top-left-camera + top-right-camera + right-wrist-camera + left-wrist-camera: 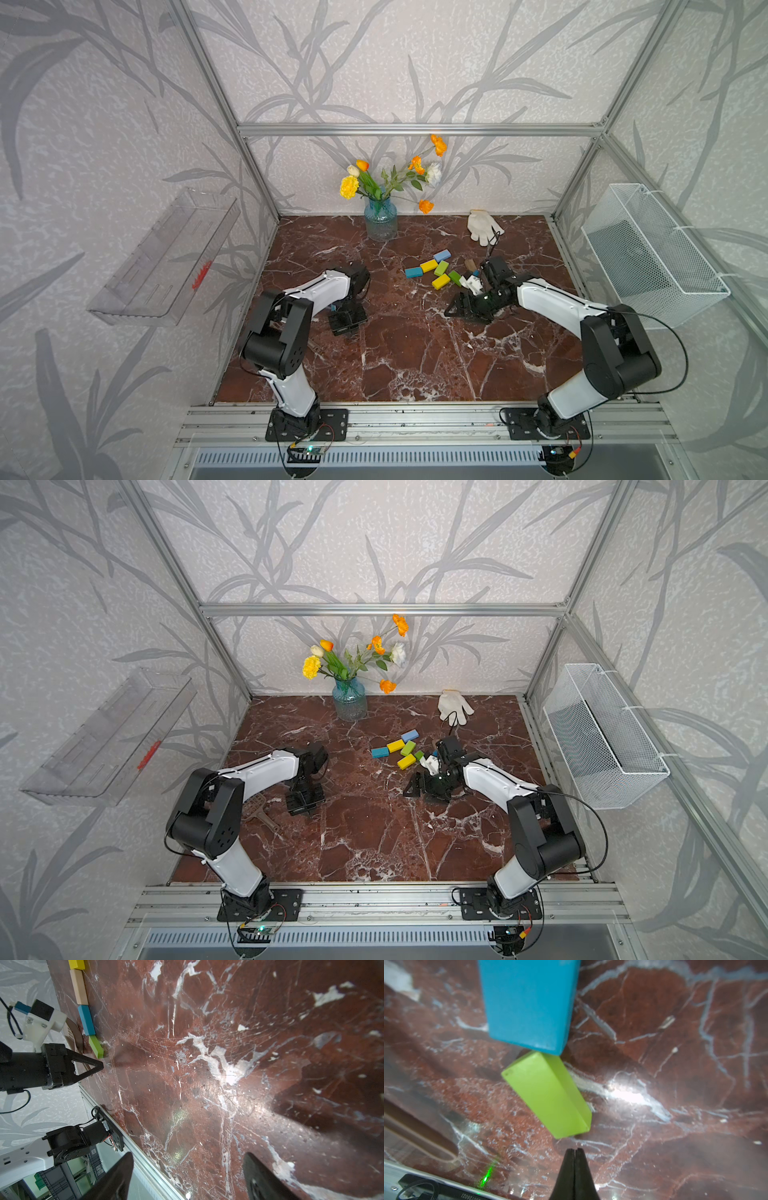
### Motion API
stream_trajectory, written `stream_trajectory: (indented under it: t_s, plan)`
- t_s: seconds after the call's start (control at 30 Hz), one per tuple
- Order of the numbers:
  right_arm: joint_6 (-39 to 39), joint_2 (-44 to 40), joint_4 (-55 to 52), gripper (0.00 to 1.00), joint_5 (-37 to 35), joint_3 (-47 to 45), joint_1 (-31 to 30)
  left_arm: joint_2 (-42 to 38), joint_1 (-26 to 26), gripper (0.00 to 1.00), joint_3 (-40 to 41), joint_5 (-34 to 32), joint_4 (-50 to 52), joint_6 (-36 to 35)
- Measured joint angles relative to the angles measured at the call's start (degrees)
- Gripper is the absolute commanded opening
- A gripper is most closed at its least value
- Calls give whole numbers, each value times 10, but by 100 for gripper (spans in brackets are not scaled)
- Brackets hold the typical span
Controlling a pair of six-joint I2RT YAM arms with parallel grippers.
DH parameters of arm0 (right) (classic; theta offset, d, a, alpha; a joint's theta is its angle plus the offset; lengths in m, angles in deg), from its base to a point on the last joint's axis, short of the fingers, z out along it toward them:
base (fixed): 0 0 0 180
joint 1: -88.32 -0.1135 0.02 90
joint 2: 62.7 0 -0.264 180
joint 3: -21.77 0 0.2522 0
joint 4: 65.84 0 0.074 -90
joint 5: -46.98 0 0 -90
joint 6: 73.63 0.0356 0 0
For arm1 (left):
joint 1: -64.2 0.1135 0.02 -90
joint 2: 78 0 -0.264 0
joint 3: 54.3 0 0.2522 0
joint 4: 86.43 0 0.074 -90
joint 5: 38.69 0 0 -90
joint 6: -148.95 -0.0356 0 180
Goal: Assemble the letter c with building blocks
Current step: Adjust the building block at the center of the board.
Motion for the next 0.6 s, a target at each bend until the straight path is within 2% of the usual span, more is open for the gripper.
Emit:
stream_trajectory:
  t_s: [0.6]
  plan:
    - [0, 0, 0, 82, 1, 0, 0, 44, 9, 0, -42, -7, 8, -28]
